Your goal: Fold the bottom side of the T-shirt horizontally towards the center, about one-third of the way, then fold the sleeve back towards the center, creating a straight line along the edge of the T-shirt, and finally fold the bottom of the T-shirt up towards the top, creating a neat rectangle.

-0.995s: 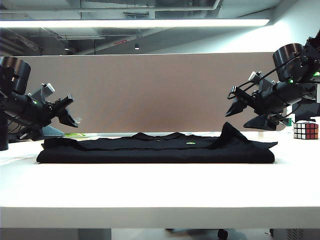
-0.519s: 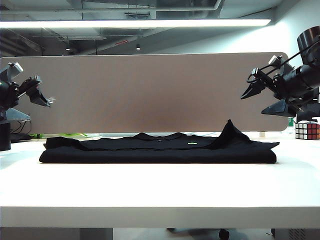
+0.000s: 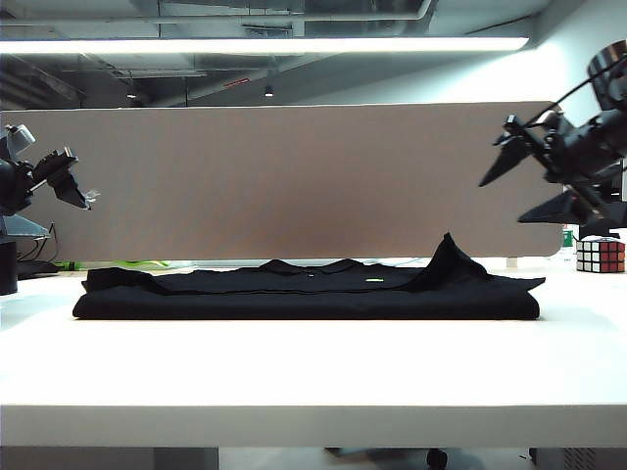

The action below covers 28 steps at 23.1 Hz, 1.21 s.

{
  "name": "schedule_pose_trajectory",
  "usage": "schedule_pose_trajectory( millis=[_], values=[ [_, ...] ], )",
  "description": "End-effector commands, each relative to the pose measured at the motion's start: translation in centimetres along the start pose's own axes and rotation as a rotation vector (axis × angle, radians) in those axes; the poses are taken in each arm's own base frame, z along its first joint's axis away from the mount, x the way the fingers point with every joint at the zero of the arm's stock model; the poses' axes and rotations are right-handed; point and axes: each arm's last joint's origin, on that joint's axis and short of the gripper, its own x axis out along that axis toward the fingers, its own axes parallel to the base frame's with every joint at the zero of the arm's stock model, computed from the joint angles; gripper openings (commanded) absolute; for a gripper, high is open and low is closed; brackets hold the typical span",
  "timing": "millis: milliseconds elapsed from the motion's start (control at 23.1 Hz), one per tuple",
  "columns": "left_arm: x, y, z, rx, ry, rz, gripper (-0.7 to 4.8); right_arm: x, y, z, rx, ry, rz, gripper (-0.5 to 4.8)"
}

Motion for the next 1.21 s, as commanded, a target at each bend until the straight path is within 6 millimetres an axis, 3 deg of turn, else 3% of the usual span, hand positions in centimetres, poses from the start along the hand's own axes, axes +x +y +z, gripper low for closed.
schedule_pose_trajectory(
  millis=[43,130,433,736,866,1039,1212],
  values=[
    [0.3,0.2,-0.4,-0.035,0.038,-0.016,3.72,-0.2,-2.2,0.2,0.079,0.017,0.014,4.18],
    [1.5,0.9,0.0,-0.054,0.045,-0.029,3.72,0.0,-4.3,-0.2,0.131,0.029,-0.005,4.18],
    [4.9,2.6,-0.1,-0.094,0.132,-0.007,3.73,2.8,-7.3,-2.1,0.208,0.084,-0.051,4.18],
    [7.0,3.5,-0.9,-0.098,0.155,0.043,3.73,2.7,-7.7,-2.1,0.213,0.063,-0.103,4.15],
    [7.9,3.4,-1.1,-0.103,0.203,0.059,3.73,2.8,-7.6,-2.3,0.229,0.075,-0.113,3.85],
    [8.5,2.4,-0.3,0.018,0.23,0.089,3.73,2.9,-7.0,-1.9,0.227,0.095,-0.152,3.86],
    [8.4,2.6,-0.1,-0.026,0.233,0.098,3.72,3.4,-5.9,-1.2,0.202,0.071,-0.163,3.86]
  ],
)
